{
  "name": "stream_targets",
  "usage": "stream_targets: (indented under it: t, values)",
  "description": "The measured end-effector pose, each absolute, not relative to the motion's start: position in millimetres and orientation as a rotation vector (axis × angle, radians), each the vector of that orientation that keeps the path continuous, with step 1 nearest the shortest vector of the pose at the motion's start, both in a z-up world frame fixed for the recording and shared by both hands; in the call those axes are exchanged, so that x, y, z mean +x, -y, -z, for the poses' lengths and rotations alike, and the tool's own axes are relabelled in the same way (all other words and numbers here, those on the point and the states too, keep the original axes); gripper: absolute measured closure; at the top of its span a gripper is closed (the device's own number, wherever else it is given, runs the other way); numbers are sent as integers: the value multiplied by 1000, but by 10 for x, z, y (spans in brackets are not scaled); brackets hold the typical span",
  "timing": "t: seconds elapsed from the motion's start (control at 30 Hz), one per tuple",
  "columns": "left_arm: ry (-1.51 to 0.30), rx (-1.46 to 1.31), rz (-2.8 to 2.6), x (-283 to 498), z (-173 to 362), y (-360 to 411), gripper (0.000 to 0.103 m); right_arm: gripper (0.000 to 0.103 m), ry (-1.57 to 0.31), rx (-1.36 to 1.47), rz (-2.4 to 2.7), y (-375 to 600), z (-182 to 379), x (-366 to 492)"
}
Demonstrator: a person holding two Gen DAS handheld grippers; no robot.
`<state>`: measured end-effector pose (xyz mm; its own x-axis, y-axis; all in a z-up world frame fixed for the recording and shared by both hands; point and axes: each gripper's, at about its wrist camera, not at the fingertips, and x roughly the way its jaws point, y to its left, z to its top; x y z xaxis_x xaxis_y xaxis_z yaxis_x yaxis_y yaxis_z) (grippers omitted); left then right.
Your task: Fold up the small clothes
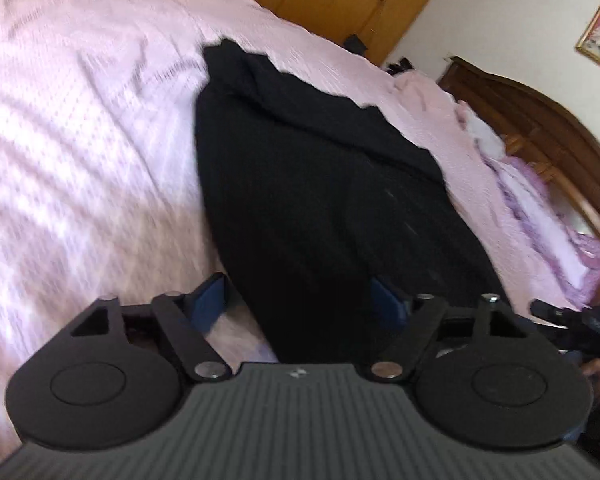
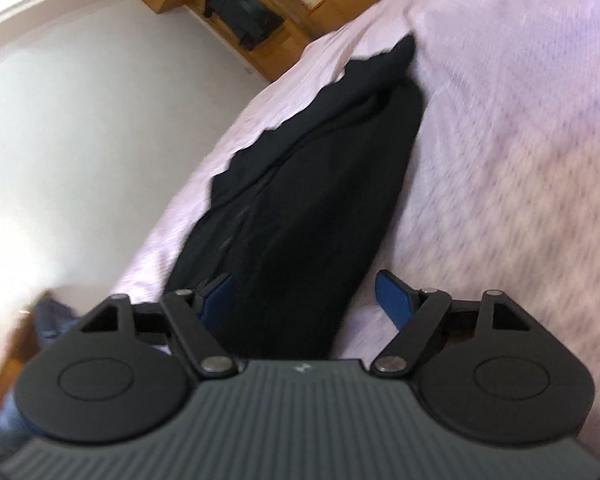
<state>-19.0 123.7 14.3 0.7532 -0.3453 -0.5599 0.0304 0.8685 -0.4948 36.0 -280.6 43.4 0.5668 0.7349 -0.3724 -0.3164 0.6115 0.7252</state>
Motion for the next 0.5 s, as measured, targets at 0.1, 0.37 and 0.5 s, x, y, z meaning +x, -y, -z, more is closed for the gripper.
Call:
stream_targets:
  t: [0.1, 0.37, 0.5]
  values:
    - [-711, -496, 199, -370, -95, -1163, 49, 33, -757, 686, -717, 2757, -385, 262]
    - [-739, -630, 187, -237, 17, -1279, 62, 36, -742, 793, -708, 2737, -274, 469]
    - [-723, -651, 193, 2, -2, -1325, 62, 37, -720, 834, -720, 2738, -249, 628]
